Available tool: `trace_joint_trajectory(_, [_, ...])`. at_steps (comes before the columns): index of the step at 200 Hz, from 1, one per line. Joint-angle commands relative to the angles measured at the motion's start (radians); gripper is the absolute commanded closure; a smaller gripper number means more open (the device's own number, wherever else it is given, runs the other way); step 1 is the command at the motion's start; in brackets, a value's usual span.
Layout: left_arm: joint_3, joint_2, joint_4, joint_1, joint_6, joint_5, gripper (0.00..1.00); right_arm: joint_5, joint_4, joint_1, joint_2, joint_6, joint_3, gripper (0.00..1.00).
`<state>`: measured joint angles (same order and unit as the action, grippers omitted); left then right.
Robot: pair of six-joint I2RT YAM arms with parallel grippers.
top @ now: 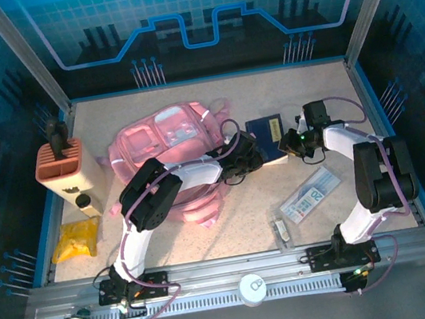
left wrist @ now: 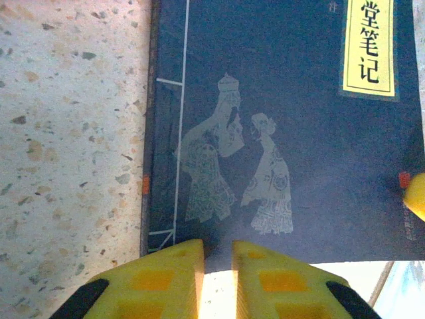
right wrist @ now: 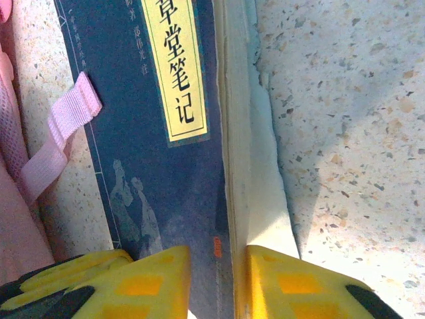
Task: Pack the student bag
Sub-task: Pick up the book from the center of the table.
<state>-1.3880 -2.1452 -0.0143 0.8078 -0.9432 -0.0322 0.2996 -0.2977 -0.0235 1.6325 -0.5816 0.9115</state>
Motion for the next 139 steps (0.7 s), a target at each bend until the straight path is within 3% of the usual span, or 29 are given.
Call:
trace_joint_trajectory(1, [-0.018, -0.037, 0.08, -0.002, 0.012, -0.008, 0.8, 0.045, -0.025, -0.015, -0.01, 0.009, 0.01, 0.77])
trace_joint_trajectory(62, [-0.059, -0.012, 0.116, -0.002, 0.042, -0.009, 0.76, 0.05, -0.009, -0.003, -0.043, -0.007, 0.0, 0.95])
trace_joint_trajectory(98, [-0.078, 0.088, 0.172, -0.008, 0.09, -0.024, 0.61, 0.077, 0.009, 0.011, -0.119, -0.035, -0.014, 1.0])
trace_joint_trajectory(139, [0.098, 0.343, 0.082, -0.026, 0.087, -0.035, 0.39, 0.133, -0.02, 0.012, -0.227, -0.043, -0.002, 1.0])
